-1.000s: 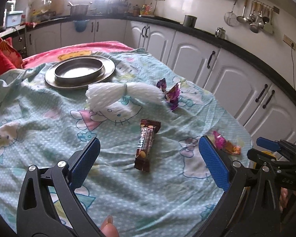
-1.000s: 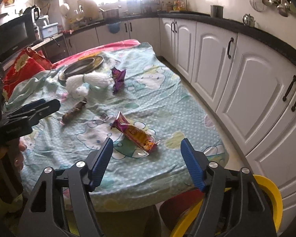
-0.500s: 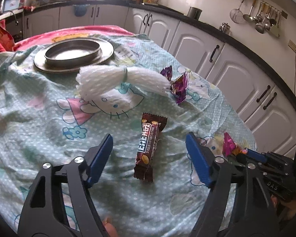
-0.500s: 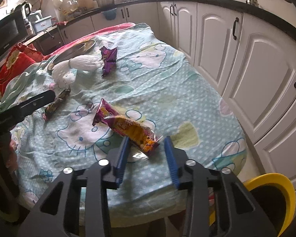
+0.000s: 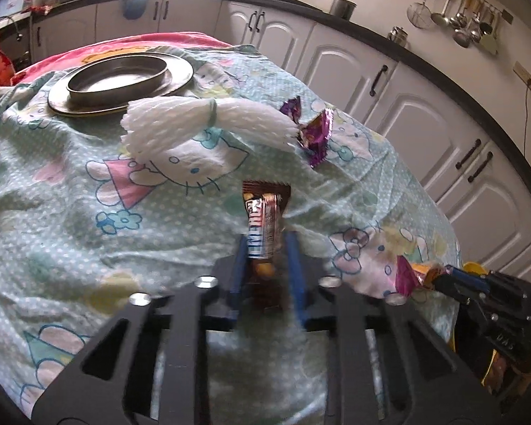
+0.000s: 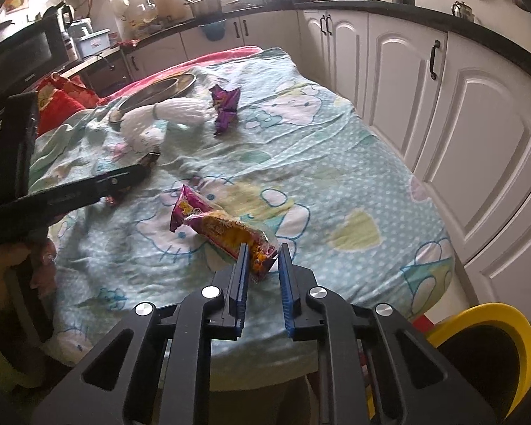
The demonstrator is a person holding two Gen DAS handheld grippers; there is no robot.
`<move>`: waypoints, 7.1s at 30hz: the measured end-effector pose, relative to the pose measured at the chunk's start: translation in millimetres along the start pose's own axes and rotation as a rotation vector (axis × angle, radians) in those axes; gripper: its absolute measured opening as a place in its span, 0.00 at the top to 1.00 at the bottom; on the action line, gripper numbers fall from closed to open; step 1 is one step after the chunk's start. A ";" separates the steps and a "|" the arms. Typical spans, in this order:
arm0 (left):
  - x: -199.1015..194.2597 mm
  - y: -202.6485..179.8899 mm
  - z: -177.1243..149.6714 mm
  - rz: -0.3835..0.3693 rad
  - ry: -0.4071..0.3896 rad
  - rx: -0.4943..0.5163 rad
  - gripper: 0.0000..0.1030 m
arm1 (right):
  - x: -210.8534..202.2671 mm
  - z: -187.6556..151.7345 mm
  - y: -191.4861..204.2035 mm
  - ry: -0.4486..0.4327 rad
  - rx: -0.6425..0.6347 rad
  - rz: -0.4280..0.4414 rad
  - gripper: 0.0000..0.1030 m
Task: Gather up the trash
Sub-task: 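Grasp the chocolate bar with the left tool while the right tool grasps the orange wrapper, then carry the chocolate bar and orange wrapper over the yellow trash bin, then open both tools to drop the chocolate bar and wrapper into the bin, then move both tools back toward the white mesh net and purple wrapper, then grasp the white foam mesh net with the left tool while the right tool grasps the purple wrapper, then carry the white mesh net and purple wrapper over the trash bin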
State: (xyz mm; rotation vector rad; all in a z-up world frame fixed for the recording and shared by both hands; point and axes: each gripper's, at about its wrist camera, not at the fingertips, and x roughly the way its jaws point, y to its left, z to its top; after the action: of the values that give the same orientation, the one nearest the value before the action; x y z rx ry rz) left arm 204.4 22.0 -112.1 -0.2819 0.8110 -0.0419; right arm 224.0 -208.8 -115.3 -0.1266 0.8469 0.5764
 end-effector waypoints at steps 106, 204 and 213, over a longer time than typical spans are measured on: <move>-27.8 -235.5 -75.2 -0.320 0.062 0.445 0.11 | -193.5 -155.0 -163.7 -0.225 0.453 -0.317 0.51; -48.0 -50.3 24.9 -0.242 -0.141 0.099 0.97 | -65.4 30.5 -42.3 -0.177 0.186 0.002 0.92; -58.6 -89.0 14.0 -0.278 -0.143 0.192 0.97 | -110.3 11.1 -65.1 -0.229 0.239 -0.041 0.92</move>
State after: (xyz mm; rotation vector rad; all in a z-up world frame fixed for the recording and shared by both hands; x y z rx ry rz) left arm 180.3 -51.9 -37.9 -0.2115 0.6158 -0.3547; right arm 208.4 -307.4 -34.2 0.1371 0.6824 0.4376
